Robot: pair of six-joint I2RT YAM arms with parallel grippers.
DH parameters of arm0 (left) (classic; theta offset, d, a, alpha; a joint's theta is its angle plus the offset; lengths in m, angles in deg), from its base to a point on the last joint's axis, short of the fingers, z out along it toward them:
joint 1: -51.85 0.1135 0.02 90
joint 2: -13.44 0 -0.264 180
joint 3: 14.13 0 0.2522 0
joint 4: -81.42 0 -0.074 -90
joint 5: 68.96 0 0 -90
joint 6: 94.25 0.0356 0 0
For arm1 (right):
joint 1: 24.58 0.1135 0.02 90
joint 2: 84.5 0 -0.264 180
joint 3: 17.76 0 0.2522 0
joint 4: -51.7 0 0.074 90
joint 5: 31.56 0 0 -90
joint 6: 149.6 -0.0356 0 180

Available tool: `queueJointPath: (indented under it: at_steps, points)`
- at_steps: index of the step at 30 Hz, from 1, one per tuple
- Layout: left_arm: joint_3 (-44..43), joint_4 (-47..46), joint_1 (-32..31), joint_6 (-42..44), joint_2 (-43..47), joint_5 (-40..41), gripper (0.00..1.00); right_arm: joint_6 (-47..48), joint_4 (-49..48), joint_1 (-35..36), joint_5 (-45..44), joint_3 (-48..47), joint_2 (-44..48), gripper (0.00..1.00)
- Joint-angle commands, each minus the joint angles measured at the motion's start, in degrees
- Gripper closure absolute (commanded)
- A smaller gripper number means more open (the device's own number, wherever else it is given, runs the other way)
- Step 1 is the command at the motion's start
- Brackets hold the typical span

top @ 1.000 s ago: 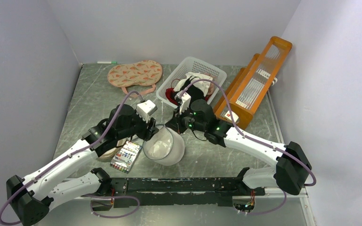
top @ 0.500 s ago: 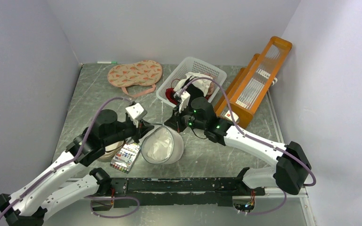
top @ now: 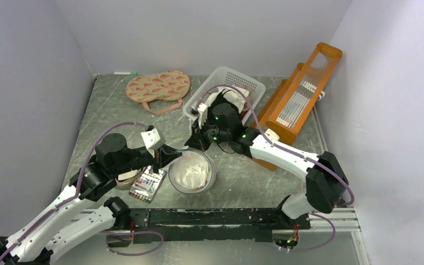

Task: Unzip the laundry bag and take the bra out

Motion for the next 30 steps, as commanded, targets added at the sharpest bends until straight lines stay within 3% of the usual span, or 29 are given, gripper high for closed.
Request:
queueJointPath:
  at_steps: [1,5,8,14,21,30]
  points:
    - [0.4,-5.2,0.2,0.8,1.5,-3.5,0.93,3.8,3.2,-0.6,6.0,-4.4,-3.7,1.0]
    - [0.3,-4.8,0.1,0.4,1.6,-0.6,0.93,3.7,4.3,-0.7,8.9,-5.8,-5.3,1.0]
    - [-0.1,-3.5,0.1,-0.7,0.9,4.7,0.93,1.8,6.6,-0.8,3.9,-6.7,-5.0,0.99]
    - [-1.0,-1.4,0.1,-2.6,-0.4,13.1,0.93,-2.3,14.5,-0.8,-10.6,-7.1,-0.9,0.77]
    - [-1.0,-0.5,0.2,-3.6,-0.4,17.2,0.93,-4.0,22.6,-0.6,-19.4,-5.6,3.7,0.46]
    - [-1.2,0.2,0.2,-4.1,-0.6,21.1,0.93,-6.9,28.5,7.7,-27.1,-3.5,6.2,0.24]
